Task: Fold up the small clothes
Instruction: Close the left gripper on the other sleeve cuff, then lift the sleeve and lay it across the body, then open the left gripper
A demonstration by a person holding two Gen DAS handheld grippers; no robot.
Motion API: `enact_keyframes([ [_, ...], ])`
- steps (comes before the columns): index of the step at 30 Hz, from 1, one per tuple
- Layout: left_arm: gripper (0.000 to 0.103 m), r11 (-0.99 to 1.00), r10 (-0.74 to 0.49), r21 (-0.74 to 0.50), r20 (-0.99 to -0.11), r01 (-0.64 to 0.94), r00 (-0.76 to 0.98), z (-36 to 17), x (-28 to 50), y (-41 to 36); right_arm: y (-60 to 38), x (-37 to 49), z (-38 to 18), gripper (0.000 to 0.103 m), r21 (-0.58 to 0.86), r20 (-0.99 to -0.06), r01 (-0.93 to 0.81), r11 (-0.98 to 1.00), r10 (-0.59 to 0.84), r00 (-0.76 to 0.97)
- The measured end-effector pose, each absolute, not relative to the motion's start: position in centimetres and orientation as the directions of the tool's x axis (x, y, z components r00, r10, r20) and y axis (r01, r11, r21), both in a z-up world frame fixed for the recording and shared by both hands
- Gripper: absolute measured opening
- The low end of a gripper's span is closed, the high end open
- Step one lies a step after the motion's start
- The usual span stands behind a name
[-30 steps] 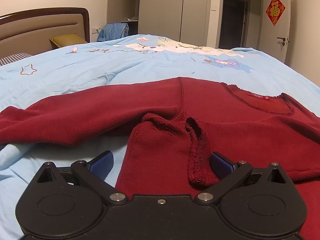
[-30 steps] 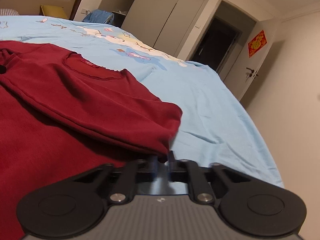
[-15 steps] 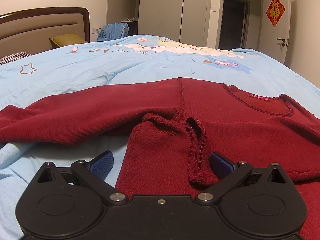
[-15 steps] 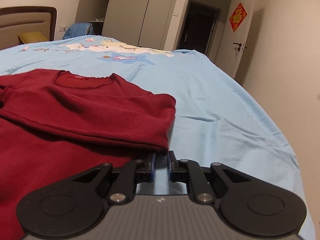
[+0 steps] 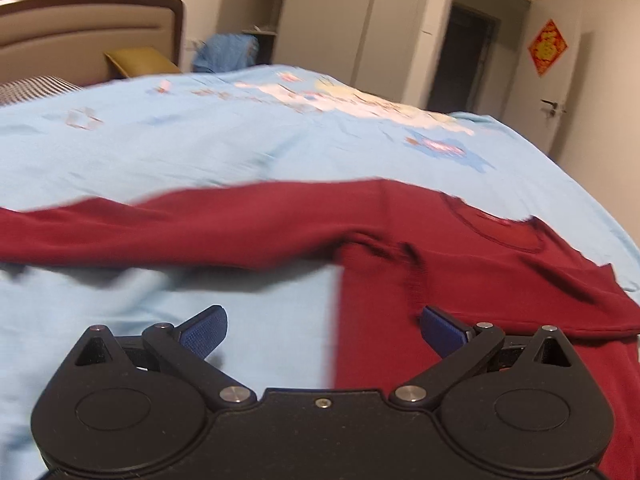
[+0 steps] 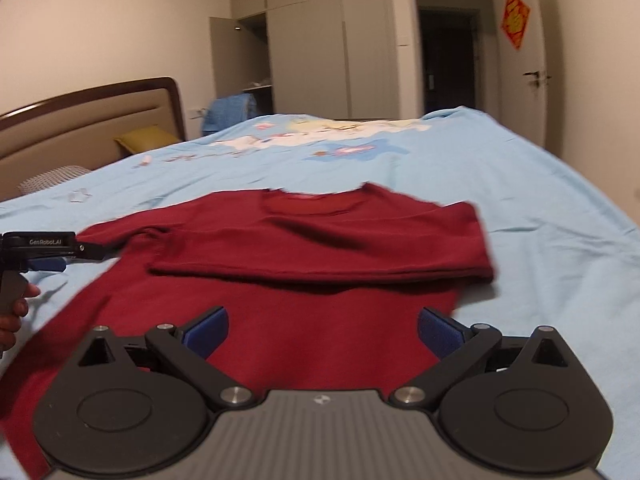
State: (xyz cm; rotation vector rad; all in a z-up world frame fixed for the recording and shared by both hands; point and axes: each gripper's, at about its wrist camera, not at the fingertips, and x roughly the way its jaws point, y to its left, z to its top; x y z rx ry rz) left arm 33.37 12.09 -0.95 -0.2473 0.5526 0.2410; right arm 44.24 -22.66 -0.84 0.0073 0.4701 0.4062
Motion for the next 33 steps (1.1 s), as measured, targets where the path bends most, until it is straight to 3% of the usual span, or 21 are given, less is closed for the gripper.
enact_keyframes([
  [8, 0.103, 0.809, 0.398, -0.160, -0.560, -0.566, 0.727, 0.4, 28.4, 22.9, -17.0, 41.4, -2.5, 0.103, 0.060, -0.431, -0.488, 0.871, 0.464, 0.774],
  [15, 0.102, 0.547, 0.343, -0.444, -0.654, -0.710, 0.674, -1.5, 27.7, 31.9, -15.5, 40.5, -4.4, 0.103, 0.017, -0.490, -0.502, 0.865, 0.444, 0.750],
  [21, 0.099, 0.449, 0.363, -0.542, -0.616, -0.710, 0.699, -1.7, 28.7, 33.1, -15.8, 40.6, -5.0, 0.103, 0.032, -0.508, -0.488, 0.872, 0.434, 0.744],
  [24, 0.089, 0.375, 0.397, -0.595, -0.590, -0.711, 0.703, -2.1, 28.8, 33.6, -15.8, 40.7, -5.2, 0.103, 0.033, -0.512, -0.479, 0.877, 0.426, 0.745],
  [27, 0.069, 0.315, 0.436, -0.634, -0.564, -0.706, 0.701, -2.3, 28.4, 34.4, -15.6, 40.7, -5.3, 0.103, 0.021, -0.513, -0.475, 0.880, 0.417, 0.750],
  [29, 0.042, 0.292, 0.455, -0.652, -0.549, -0.700, 0.701, -2.5, 28.2, 35.0, -15.5, 40.6, -5.4, 0.103, 0.015, -0.513, -0.473, 0.881, 0.413, 0.752],
  [30, 0.033, 0.286, 0.463, -0.655, -0.545, -0.700, 0.699, -2.5, 28.3, 35.3, -15.4, 40.7, -5.4, 0.103, 0.016, -0.513, -0.473, 0.881, 0.413, 0.752],
  [31, 0.014, 0.289, 0.468, -0.658, -0.536, -0.695, 0.702, -2.4, 28.5, 35.7, -15.5, 40.7, -5.4, 0.103, 0.018, -0.513, -0.472, 0.881, 0.413, 0.752],
  [32, 0.004, 0.300, 0.476, -0.663, -0.519, -0.686, 0.710, -2.3, 28.6, 36.0, -15.5, 40.8, -5.4, 0.103, 0.022, -0.513, -0.471, 0.882, 0.414, 0.752],
  [33, 0.005, 0.314, 0.487, -0.670, -0.495, -0.672, 0.720, -2.0, 28.7, 36.2, -15.6, 40.8, -5.4, 0.103, 0.025, -0.512, -0.471, 0.882, 0.416, 0.752],
])
